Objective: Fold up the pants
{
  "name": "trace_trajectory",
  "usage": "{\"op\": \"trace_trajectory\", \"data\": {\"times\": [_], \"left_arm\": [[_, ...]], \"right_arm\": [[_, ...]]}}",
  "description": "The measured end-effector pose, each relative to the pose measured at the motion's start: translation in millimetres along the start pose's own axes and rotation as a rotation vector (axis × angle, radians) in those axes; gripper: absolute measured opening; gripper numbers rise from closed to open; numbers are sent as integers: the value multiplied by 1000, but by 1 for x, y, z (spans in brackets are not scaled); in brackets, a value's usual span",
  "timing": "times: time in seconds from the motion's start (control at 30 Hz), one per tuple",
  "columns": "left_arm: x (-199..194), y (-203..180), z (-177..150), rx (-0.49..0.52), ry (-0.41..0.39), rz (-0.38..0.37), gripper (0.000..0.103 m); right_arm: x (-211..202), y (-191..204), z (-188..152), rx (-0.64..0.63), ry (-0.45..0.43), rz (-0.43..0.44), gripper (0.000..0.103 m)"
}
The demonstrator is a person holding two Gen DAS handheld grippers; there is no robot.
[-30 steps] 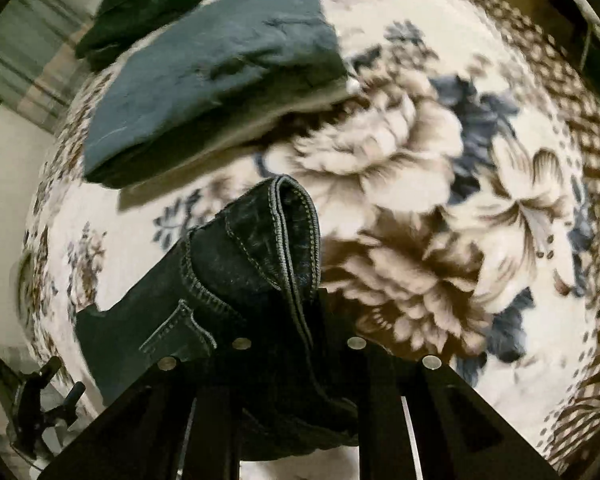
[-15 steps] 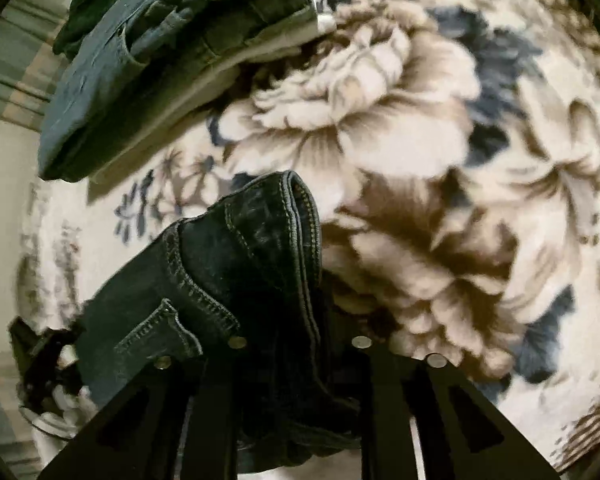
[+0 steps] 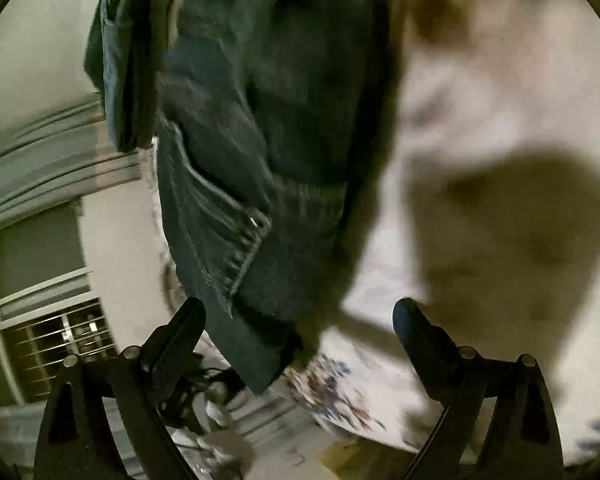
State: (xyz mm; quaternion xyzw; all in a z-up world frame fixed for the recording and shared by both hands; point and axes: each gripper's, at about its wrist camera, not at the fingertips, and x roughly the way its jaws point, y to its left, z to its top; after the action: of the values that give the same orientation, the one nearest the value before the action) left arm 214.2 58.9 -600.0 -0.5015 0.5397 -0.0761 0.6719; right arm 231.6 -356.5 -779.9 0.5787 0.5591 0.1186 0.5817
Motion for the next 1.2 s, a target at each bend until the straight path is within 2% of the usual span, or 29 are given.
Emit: {"op": "trace_trajectory", "data": {"times": [0.07,0.17,0.27,0.4,0.47,0.53,0.57,0.6,0.67,0.73,0.83,0.93,1.03,1.2], "left_arm": [[9,-3,-2,27,26,-10,97],[22,-7,-3,48,54,-14,97],[34,-7,1,47,67,-15,103],[39,-13,3,65,62,7,103],[39,-12,3,64,58,6,103],[41,-15,3,71,64,17,103],[42,-18,4,83,61,21,103],[44,-22,3,95,53,24,99],[40,-29,1,134,30,51,81],[30,-32,-1,158,5,46,53],[13,-43,-4,196,-7,34,39],[-1,-68,-5,248,-6,36,34],[-12,-100,-5,318,16,47,34],[-28,-174,-8,429,64,19,34]], "right_arm": [[20,0,2,-10,-5,46,97],[38,6,5,-35,-36,62,98],[37,7,6,-8,-76,108,98],[32,16,12,-16,-157,173,97],[36,20,20,-14,-188,159,96],[45,21,22,3,-206,108,89],[48,23,19,-5,-215,71,78],[48,24,17,-14,-221,41,55],[46,23,12,-22,-233,30,46],[42,29,6,-31,-249,15,41],[39,46,-2,-60,-263,-7,36],[36,64,-13,-77,-278,-8,34],[18,75,-22,-51,-305,16,33],[-57,107,-27,-35,-372,58,33]]}}
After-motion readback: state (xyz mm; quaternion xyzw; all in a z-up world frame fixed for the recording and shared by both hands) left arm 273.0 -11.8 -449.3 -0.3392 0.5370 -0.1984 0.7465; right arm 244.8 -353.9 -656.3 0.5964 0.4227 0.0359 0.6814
